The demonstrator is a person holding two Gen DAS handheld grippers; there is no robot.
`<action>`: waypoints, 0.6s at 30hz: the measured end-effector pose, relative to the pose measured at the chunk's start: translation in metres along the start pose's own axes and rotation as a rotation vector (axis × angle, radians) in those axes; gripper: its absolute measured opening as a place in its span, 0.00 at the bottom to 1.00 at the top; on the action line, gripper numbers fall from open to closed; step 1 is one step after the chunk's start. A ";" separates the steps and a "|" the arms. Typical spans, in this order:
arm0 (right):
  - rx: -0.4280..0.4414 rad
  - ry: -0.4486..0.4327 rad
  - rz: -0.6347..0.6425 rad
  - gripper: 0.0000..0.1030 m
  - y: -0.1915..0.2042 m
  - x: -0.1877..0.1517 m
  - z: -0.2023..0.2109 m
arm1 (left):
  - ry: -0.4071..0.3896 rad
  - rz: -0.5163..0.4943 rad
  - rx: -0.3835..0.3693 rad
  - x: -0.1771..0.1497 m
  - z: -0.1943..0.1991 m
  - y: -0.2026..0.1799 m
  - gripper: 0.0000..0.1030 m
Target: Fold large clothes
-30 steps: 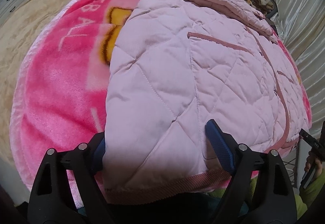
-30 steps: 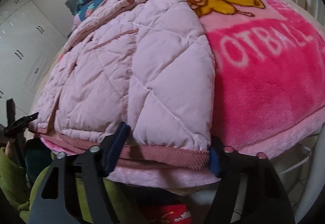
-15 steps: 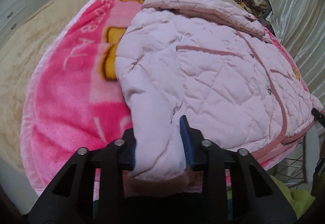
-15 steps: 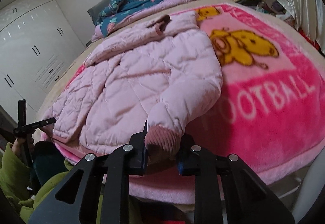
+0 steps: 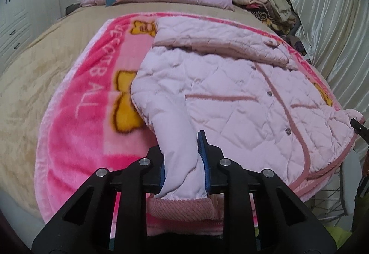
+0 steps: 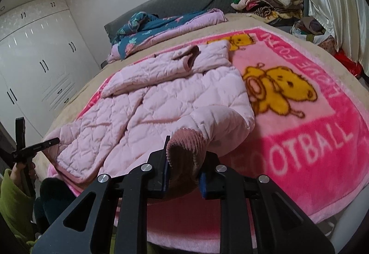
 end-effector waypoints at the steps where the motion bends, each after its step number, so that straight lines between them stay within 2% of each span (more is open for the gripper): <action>1: 0.001 -0.005 -0.001 0.18 0.000 0.002 0.000 | -0.006 -0.002 0.001 0.003 0.001 -0.001 0.15; 18: -0.015 -0.067 0.001 0.15 0.007 0.034 0.002 | -0.072 -0.007 -0.003 0.038 0.009 -0.007 0.15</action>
Point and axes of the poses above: each gripper's, at about its wrist camera, not at the fingertips, and z roughly against the way its jaws point, y to its left, x to its top, the point moved 8 cm from there along -z, roughly the way its jaws point, and after that the axes turned 5 degrees about -x, right-handed, at the moved point
